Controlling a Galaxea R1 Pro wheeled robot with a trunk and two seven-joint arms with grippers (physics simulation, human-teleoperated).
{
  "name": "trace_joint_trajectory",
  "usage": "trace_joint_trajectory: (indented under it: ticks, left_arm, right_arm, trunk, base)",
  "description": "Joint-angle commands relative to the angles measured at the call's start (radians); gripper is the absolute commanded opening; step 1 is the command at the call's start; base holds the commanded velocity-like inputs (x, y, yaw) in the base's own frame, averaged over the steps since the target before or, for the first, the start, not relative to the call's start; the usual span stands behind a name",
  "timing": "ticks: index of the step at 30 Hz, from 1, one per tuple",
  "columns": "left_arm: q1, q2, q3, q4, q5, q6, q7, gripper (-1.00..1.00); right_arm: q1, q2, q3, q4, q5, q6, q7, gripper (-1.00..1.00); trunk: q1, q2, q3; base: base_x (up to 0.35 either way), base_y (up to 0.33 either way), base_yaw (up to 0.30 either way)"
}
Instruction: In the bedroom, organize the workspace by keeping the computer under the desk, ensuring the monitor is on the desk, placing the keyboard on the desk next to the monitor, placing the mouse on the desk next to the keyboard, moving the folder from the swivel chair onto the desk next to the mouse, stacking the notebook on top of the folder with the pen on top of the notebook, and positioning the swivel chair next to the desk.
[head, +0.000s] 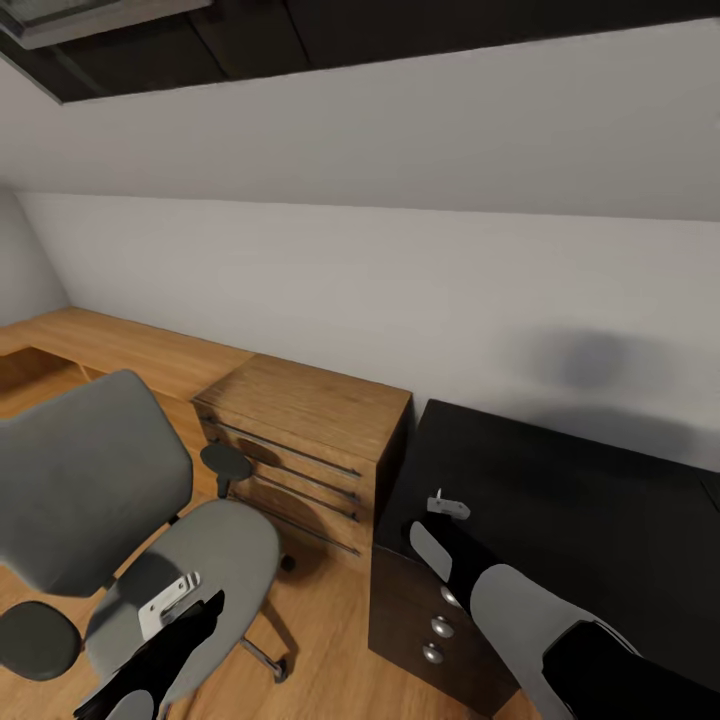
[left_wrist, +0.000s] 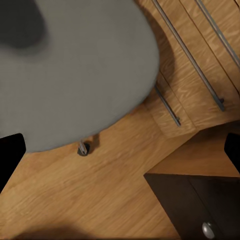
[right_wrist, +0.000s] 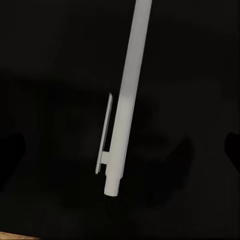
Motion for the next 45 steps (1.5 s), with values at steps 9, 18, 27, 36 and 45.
trace_joint_trajectory:
  ticks: [9, 18, 27, 36, 45]
  left_arm:
    - [-0.001, 0.001, -0.001, -0.002, 0.003, 0.003, 0.007, 1.0]
    - [-0.001, 0.001, -0.001, -0.002, 0.003, 0.003, 0.006, 1.0]
    - [-0.001, 0.001, -0.001, -0.002, 0.003, 0.003, 0.006, 1.0]
    - [-0.001, 0.001, -0.001, -0.002, 0.003, 0.003, 0.006, 1.0]
    - [-0.001, 0.001, -0.003, -0.002, 0.001, 0.003, 0.005, 1.0]
  right_arm:
    - [-0.001, 0.0, 0.009, -0.001, -0.006, 0.009, -0.008, 1.0]
    - [-0.001, 0.0, 0.008, 0.007, -0.004, 0.01, -0.011, 1.0]
    - [-0.001, 0.001, 0.009, 0.008, -0.002, 0.01, -0.017, 1.0]
    - [-0.001, 0.001, 0.01, 0.008, -0.002, 0.009, -0.017, 1.0]
    - [-0.001, 0.001, 0.012, 0.008, 0.015, 0.008, -0.017, 1.0]
  trunk:
    - [0.0, -0.001, -0.001]
    - [0.0, -0.001, -0.001]
    - [0.0, -0.001, -0.001]
    - [0.0, -0.001, -0.001]
    - [0.0, -0.001, -0.001]
  base:
    - [-0.012, 0.0, 0.0]
    - [-0.001, 0.0, 0.0]
    - [0.0, 0.0, 0.0]
    - [0.0, 0.0, 0.0]
    - [0.0, 0.0, 0.0]
